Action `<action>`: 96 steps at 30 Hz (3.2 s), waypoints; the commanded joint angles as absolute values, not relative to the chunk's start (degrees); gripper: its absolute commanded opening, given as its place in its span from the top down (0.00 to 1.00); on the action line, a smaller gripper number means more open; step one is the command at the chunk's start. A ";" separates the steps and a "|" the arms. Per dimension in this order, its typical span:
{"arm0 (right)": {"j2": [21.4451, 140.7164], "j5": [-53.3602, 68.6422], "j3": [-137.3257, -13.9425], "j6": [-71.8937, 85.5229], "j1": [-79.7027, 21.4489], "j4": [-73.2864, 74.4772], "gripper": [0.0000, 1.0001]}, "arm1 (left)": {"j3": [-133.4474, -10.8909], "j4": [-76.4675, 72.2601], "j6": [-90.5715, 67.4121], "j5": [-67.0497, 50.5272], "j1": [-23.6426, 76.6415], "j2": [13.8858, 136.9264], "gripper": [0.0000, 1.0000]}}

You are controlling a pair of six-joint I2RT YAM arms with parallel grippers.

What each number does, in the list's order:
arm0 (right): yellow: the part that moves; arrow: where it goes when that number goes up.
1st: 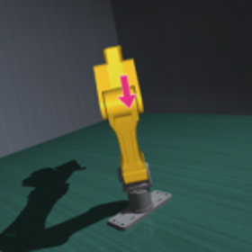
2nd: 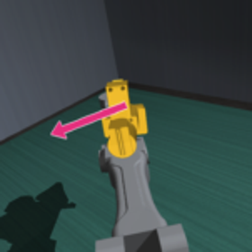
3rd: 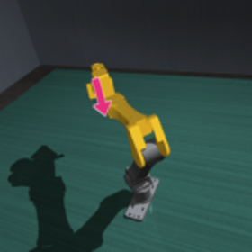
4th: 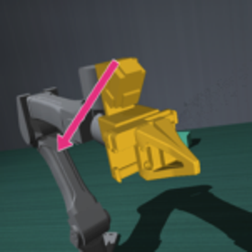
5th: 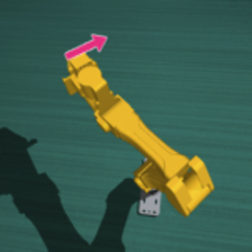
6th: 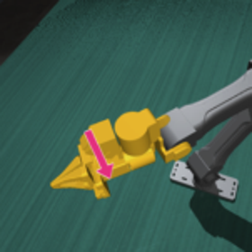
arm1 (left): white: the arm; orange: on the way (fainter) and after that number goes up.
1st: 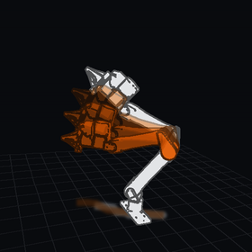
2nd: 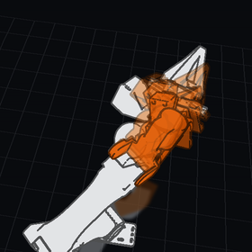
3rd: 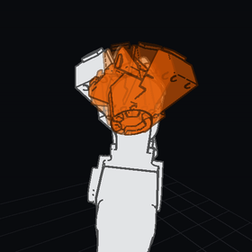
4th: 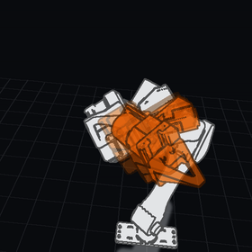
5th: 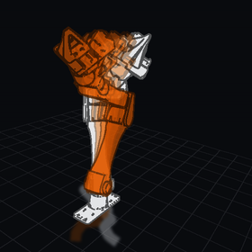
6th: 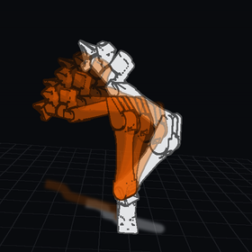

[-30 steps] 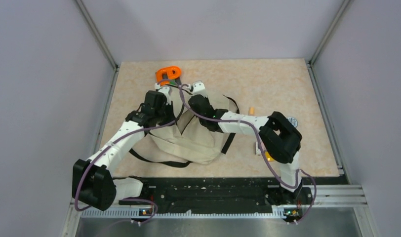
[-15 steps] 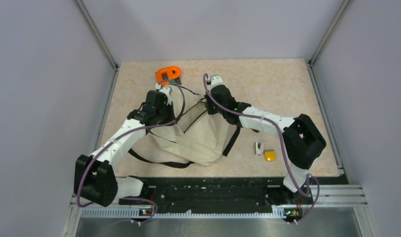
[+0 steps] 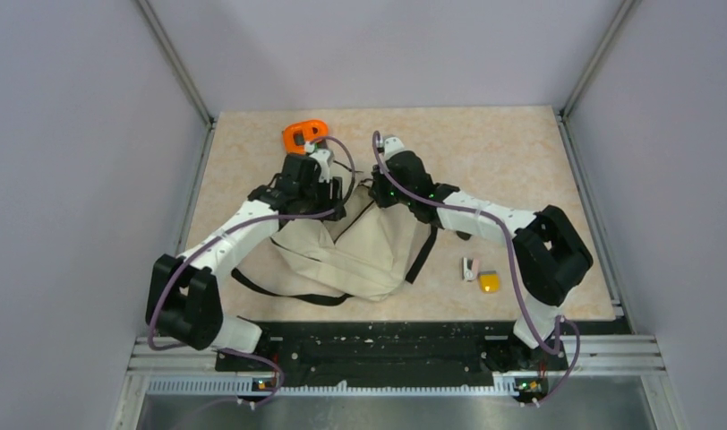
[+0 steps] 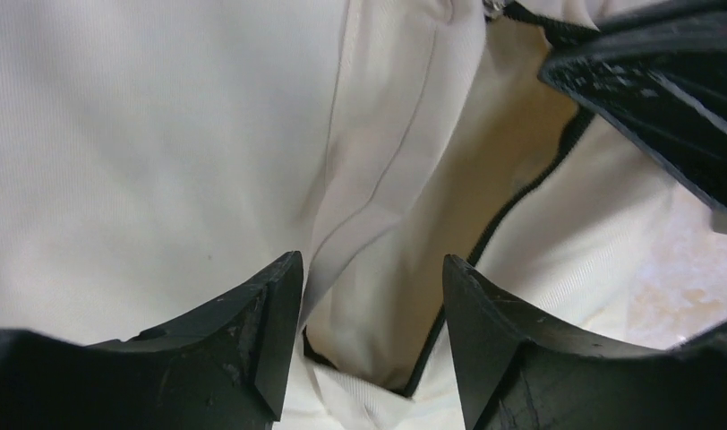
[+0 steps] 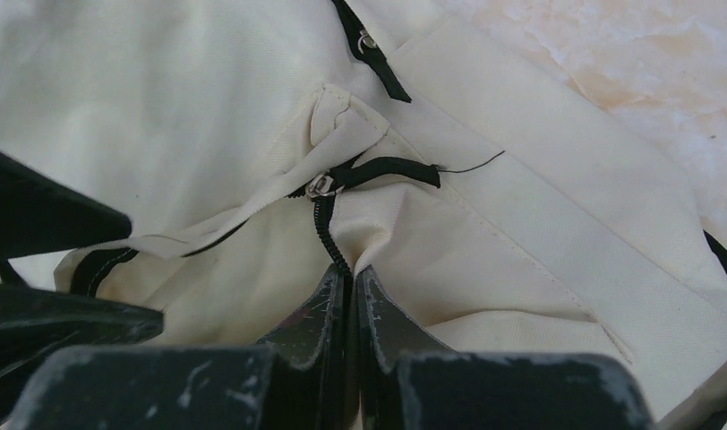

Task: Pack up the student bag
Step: Unzip the student bag at the center of the board, then pick up the stationery from the center of the board.

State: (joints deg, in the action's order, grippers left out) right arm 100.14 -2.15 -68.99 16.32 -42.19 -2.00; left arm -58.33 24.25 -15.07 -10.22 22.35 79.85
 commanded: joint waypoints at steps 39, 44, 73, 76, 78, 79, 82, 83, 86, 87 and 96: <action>63.59 -12.74 -44.45 21.04 -31.03 11.17 0.22 | -61.64 30.69 -10.99 -4.76 21.71 72.90 0.28; 60.73 -18.63 -38.25 23.00 -29.25 18.96 0.21 | -61.42 30.51 -11.55 -8.21 21.65 73.80 0.27; 69.77 -12.07 -32.00 28.47 -27.69 23.57 0.48 | -61.37 31.01 -11.87 -7.91 21.71 74.35 0.26; 69.17 -11.98 -31.86 28.18 -27.69 23.41 0.53 | -61.44 30.96 -11.80 -8.12 21.77 74.27 0.26; 68.19 -12.00 -31.75 27.84 -27.69 23.23 0.57 | -61.35 30.77 -11.71 -8.59 21.73 74.06 0.26; 67.34 -11.98 -31.65 27.60 -27.69 23.10 0.58 | -61.33 30.74 -11.63 -8.73 21.71 73.97 0.26; 64.26 -11.87 -31.60 26.89 -27.69 23.06 0.60 | -61.31 30.38 -11.51 -9.42 21.74 73.29 0.26; 62.83 -11.43 -31.83 26.52 -27.69 22.95 0.60 | -61.30 30.22 -11.51 -9.64 21.71 72.89 0.26; 58.50 -9.11 -33.27 24.86 -27.75 22.09 0.61 | -60.57 28.79 -11.74 -10.89 21.73 71.78 0.27; 57.11 -7.85 -34.04 24.37 -27.77 21.31 0.61 | -60.48 28.53 -11.82 -11.49 21.65 71.59 0.26; 59.15 1.01 -44.07 21.95 -35.17 1.45 0.62 | -61.20 30.02 -13.61 -7.30 21.43 71.65 0.27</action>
